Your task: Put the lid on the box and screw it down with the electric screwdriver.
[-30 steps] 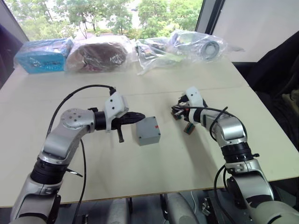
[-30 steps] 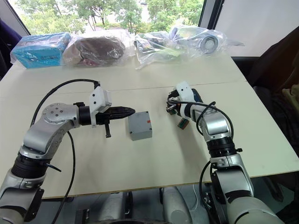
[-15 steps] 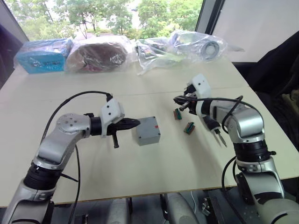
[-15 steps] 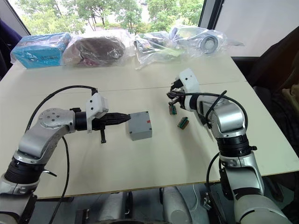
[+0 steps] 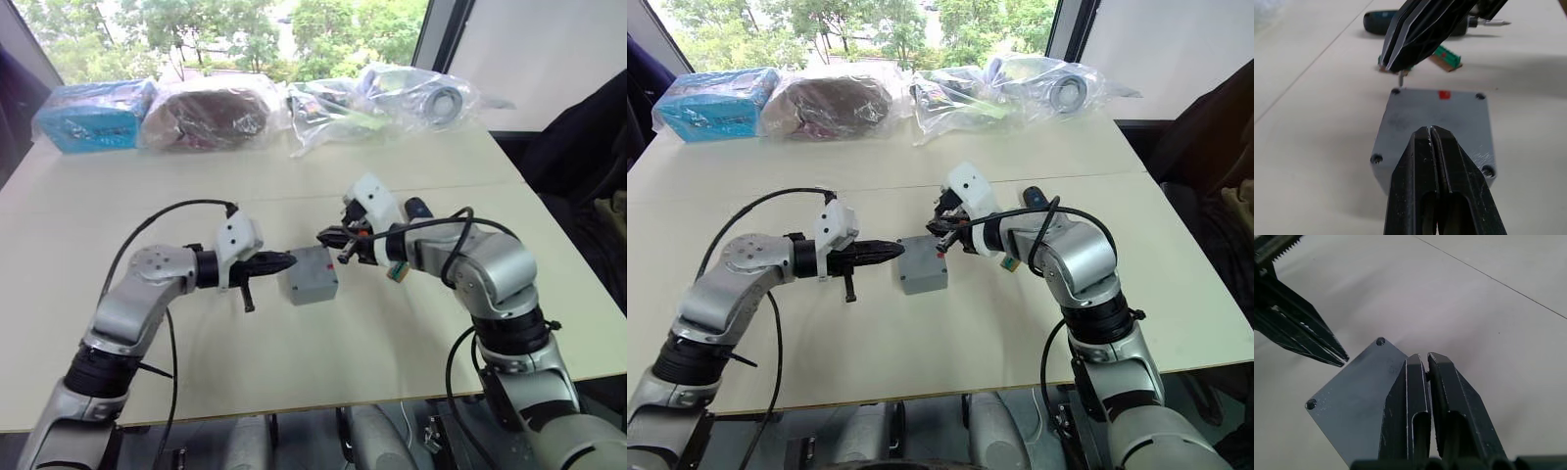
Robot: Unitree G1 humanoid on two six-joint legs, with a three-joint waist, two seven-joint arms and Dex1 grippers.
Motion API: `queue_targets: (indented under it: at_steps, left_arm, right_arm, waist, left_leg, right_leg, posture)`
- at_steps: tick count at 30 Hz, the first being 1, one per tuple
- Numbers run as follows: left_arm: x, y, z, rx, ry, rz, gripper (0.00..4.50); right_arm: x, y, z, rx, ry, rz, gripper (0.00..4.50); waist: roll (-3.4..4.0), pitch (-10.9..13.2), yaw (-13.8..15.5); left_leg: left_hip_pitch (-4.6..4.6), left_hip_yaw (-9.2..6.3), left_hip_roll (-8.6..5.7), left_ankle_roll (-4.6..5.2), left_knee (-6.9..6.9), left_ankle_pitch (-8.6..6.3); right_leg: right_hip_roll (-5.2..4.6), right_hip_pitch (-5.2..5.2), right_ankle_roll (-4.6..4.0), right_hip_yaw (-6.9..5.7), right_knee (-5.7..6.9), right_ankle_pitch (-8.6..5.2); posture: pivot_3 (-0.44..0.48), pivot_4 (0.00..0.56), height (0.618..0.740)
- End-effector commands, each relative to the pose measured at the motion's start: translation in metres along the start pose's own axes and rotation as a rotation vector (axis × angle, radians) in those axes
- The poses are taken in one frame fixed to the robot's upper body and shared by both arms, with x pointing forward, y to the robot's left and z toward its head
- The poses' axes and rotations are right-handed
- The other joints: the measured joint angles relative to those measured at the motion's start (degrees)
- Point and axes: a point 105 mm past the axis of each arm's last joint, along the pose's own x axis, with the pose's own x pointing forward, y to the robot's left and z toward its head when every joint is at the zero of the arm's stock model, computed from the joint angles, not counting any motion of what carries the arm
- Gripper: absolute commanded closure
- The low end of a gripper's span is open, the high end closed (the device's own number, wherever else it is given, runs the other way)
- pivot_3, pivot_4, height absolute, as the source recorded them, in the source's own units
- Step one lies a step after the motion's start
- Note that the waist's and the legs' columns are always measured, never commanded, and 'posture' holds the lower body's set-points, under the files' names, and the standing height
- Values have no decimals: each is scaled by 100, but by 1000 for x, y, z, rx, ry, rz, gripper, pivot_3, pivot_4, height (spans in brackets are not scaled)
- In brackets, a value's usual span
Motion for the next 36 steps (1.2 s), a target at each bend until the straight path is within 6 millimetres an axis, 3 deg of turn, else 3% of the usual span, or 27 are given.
queue_targets:
  at_steps: [1, 18, 31, 32, 34, 36]
  left_arm:
    - [1, 1, -1, 29, -5, 6, 4500]
    - [8, 1, 3, 41, -27, 0, 4500]
    - [8, 1, 1, 39, -20, 10, 4500]
    - [8, 1, 0, 39, -19, 11, 4500]
    - [8, 0, 0, 38, -18, 12, 4500]
    - [8, -1, 0, 38, -18, 11, 4500]
  right_arm:
    - [0, 1, 5, -18, -28, -1, 4368]
    - [6, -17, -8, -29, 13, -46, 4368]
    - [20, -12, -28, -27, 69, -6, 4368]
    - [20, -11, -29, -27, 72, -1, 3850]
    - [20, -11, -32, -26, 74, 3, 3342]
    - [18, -11, -32, -20, 73, 9, 2535]
  waist:
    - [0, -1, 1]
    - [-1, -1, -1]
    - [-1, -2, -3]
    - [-1, -2, -3]
    - [-1, -2, -3]
    - [-1, -3, -3]
  left_leg:
    - [0, -1, 1, 0, 0, 0]
    - [2, -1, 0, 0, 0, 0]
    - [5, 0, 0, 0, 0, 0]
    - [6, -1, 0, 0, 0, 0]
    - [8, -1, 0, 0, 0, 0]
    - [9, -1, 0, 0, 0, 0]
  right_leg:
    - [0, 0, 0, -1, 0, 0]
    - [0, 3, 0, -1, 0, 0]
    - [0, 5, 0, -1, 0, 0]
    - [0, 7, 0, -1, 1, 0]
    - [0, 8, 0, -1, 1, 0]
    - [1, 10, 0, -1, 0, 0]
  posture:
    - [0, 150, 740]
    - [0, 150, 740]
    - [0, 150, 740]
    - [0, 150, 740]
    - [0, 150, 740]
    - [0, 150, 740]
